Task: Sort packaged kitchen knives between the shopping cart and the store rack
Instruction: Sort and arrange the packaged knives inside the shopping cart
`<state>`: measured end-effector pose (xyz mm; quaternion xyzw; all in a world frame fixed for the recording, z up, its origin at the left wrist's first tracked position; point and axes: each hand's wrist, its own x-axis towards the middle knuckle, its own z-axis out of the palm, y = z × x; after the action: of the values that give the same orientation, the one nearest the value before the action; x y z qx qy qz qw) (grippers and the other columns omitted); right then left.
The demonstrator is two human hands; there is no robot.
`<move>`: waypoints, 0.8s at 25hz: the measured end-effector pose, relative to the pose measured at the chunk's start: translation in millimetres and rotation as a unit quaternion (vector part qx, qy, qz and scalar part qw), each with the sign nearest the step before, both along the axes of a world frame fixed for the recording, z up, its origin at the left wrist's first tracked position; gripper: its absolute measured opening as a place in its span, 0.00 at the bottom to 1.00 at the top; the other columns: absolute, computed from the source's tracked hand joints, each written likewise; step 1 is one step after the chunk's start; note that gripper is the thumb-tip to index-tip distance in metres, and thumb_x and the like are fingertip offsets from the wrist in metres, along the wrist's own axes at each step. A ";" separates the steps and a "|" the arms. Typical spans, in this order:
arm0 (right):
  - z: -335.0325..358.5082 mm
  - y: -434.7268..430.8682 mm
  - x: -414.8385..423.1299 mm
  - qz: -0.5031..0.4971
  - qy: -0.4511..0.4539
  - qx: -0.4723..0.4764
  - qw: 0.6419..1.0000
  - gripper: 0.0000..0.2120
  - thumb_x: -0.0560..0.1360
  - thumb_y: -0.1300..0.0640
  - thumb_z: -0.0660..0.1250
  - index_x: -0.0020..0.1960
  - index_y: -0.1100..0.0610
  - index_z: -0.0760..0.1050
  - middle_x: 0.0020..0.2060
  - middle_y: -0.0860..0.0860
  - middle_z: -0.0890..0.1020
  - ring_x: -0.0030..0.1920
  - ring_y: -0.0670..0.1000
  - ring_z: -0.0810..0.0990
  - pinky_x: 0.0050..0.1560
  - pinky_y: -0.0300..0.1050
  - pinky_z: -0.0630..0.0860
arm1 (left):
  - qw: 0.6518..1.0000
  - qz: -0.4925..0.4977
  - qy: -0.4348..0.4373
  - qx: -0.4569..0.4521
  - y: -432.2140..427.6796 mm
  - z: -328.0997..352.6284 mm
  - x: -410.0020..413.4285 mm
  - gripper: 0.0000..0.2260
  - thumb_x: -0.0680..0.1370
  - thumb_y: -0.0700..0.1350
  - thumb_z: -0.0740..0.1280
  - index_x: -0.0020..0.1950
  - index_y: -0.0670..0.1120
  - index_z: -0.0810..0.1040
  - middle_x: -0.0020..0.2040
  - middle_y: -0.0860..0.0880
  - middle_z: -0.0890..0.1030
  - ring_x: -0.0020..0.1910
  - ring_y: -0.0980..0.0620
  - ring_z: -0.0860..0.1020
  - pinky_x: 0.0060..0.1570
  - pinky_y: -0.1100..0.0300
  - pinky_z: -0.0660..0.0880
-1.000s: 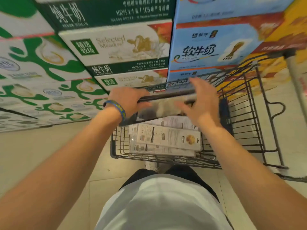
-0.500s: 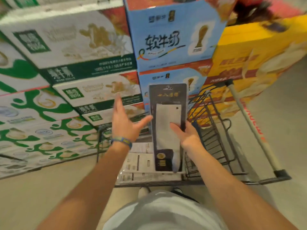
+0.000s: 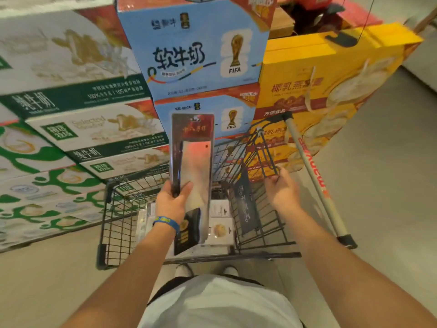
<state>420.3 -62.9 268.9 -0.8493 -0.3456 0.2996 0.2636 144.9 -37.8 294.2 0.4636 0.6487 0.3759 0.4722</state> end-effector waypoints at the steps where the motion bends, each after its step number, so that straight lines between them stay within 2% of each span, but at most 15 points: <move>1: -0.3 2.6 -13.5 -0.013 0.015 -0.008 1.000 0.12 0.81 0.52 0.63 0.63 0.54 0.73 0.50 0.53 0.83 0.55 0.59 0.82 0.54 0.50 0.76 | 1.000 0.006 0.030 0.005 -1.6 0.7 -6.0 0.07 0.77 0.48 0.72 0.45 0.52 0.75 0.41 0.45 0.79 0.39 0.48 0.76 0.37 0.61 0.74; 3: 3.9 10.0 -49.2 -0.004 0.041 -0.033 0.999 0.12 0.82 0.52 0.61 0.65 0.50 0.72 0.55 0.53 0.83 0.58 0.59 0.82 0.54 0.48 0.74 | 0.997 0.023 0.079 0.007 -4.6 4.8 -18.5 0.08 0.77 0.51 0.72 0.45 0.49 0.75 0.40 0.45 0.79 0.38 0.47 0.77 0.36 0.57 0.74; 5: 1.0 14.3 -97.8 0.125 0.035 -0.048 0.990 0.20 0.83 0.49 0.60 0.74 0.49 0.69 0.66 0.52 0.80 0.65 0.59 0.79 0.57 0.49 0.75 | 0.993 0.045 0.106 0.019 -10.2 9.7 -31.3 0.11 0.76 0.51 0.73 0.45 0.45 0.76 0.40 0.44 0.79 0.38 0.46 0.77 0.40 0.50 0.75; 7: -2.2 10.9 -151.9 0.273 0.075 -0.071 0.957 0.29 0.84 0.46 0.60 0.82 0.49 0.56 0.79 0.51 0.66 0.75 0.58 0.70 0.69 0.53 0.72 | 0.989 0.071 0.124 0.035 -17.2 16.2 -46.3 0.11 0.76 0.50 0.73 0.44 0.45 0.75 0.39 0.45 0.79 0.38 0.46 0.77 0.41 0.49 0.75; 9: -7.6 8.1 -180.4 0.308 0.132 -0.100 0.937 0.36 0.84 0.45 0.59 0.84 0.47 0.42 0.83 0.49 0.54 0.78 0.58 0.66 0.71 0.54 0.70 | 0.986 0.096 0.135 0.037 -24.6 21.4 -62.7 0.11 0.76 0.51 0.73 0.43 0.46 0.75 0.39 0.46 0.79 0.39 0.45 0.78 0.40 0.48 0.76; 10: -11.0 10.6 -181.6 0.298 0.150 -0.105 0.937 0.36 0.85 0.45 0.59 0.84 0.47 0.40 0.83 0.49 0.54 0.77 0.59 0.68 0.70 0.53 0.71 | 0.983 0.111 0.139 0.037 -28.0 23.1 -70.6 0.12 0.76 0.52 0.73 0.43 0.46 0.75 0.38 0.45 0.79 0.38 0.45 0.78 0.39 0.48 0.76; 12: -14.9 19.0 -177.8 0.293 0.141 -0.120 0.938 0.35 0.84 0.43 0.58 0.84 0.47 0.43 0.83 0.49 0.56 0.76 0.59 0.68 0.68 0.52 0.71 | 0.978 0.137 0.150 0.038 -32.0 25.8 -84.3 0.13 0.76 0.53 0.72 0.44 0.44 0.75 0.38 0.43 0.79 0.38 0.44 0.78 0.39 0.47 0.76; 13: -15.0 22.7 -173.6 0.295 0.105 -0.121 0.942 0.34 0.84 0.41 0.56 0.84 0.49 0.45 0.83 0.49 0.57 0.77 0.58 0.66 0.70 0.52 0.69 | 0.977 0.141 0.153 0.037 -32.7 27.4 -87.3 0.14 0.76 0.54 0.72 0.44 0.44 0.75 0.39 0.43 0.80 0.39 0.45 0.78 0.40 0.47 0.76; 15: -5.9 28.3 -172.2 0.280 0.003 -0.055 0.958 0.37 0.82 0.34 0.54 0.84 0.52 0.48 0.83 0.50 0.57 0.80 0.56 0.60 0.75 0.54 0.64 | 0.978 0.138 0.151 0.044 -29.5 34.0 -83.6 0.12 0.77 0.53 0.71 0.44 0.47 0.75 0.38 0.47 0.79 0.36 0.55 0.78 0.37 0.51 0.75; 16: 3.4 30.4 -175.1 0.275 0.001 0.001 0.961 0.41 0.79 0.29 0.52 0.84 0.52 0.49 0.82 0.50 0.58 0.80 0.54 0.59 0.76 0.54 0.62 | 0.980 0.130 0.138 0.056 -24.8 40.3 -77.9 0.10 0.77 0.52 0.72 0.43 0.48 0.74 0.37 0.50 0.78 0.34 0.60 0.76 0.36 0.54 0.73; 17: 16.0 32.7 -177.4 0.276 0.049 0.055 0.958 0.46 0.75 0.25 0.53 0.84 0.50 0.51 0.82 0.49 0.59 0.80 0.52 0.59 0.76 0.54 0.61 | 0.984 0.117 0.117 0.070 -17.8 48.9 -70.3 0.09 0.77 0.50 0.72 0.42 0.49 0.74 0.36 0.51 0.78 0.32 0.63 0.74 0.37 0.57 0.72; 18: 31.5 35.2 -178.7 0.271 0.141 0.098 0.947 0.48 0.72 0.23 0.57 0.83 0.49 0.55 0.80 0.48 0.64 0.79 0.50 0.62 0.75 0.52 0.63 | 0.987 0.101 0.093 0.087 -10.0 58.6 -62.2 0.08 0.77 0.48 0.73 0.43 0.48 0.75 0.37 0.50 0.79 0.33 0.63 0.75 0.38 0.57 0.73; 19: 49.3 38.0 -177.8 0.253 0.250 0.127 0.926 0.46 0.69 0.24 0.63 0.80 0.47 0.61 0.76 0.47 0.72 0.75 0.49 0.69 0.73 0.51 0.68 | 0.989 0.083 0.061 0.107 -2.4 68.6 -54.8 0.06 0.77 0.46 0.73 0.44 0.48 0.76 0.39 0.48 0.81 0.37 0.60 0.78 0.40 0.55 0.76; 20: 65.4 40.4 -172.8 0.233 0.338 0.135 0.902 0.41 0.67 0.27 0.69 0.74 0.45 0.70 0.67 0.45 0.80 0.69 0.49 0.77 0.67 0.51 0.75 | 0.990 0.065 0.016 0.124 4.9 78.4 -47.9 0.05 0.77 0.45 0.73 0.47 0.47 0.78 0.43 0.46 0.83 0.42 0.54 0.81 0.44 0.53 0.79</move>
<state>247.6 -22.5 334.3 -0.5483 -0.4611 0.5719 0.3996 96.9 -32.9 372.6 0.4809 0.6334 0.4762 0.3752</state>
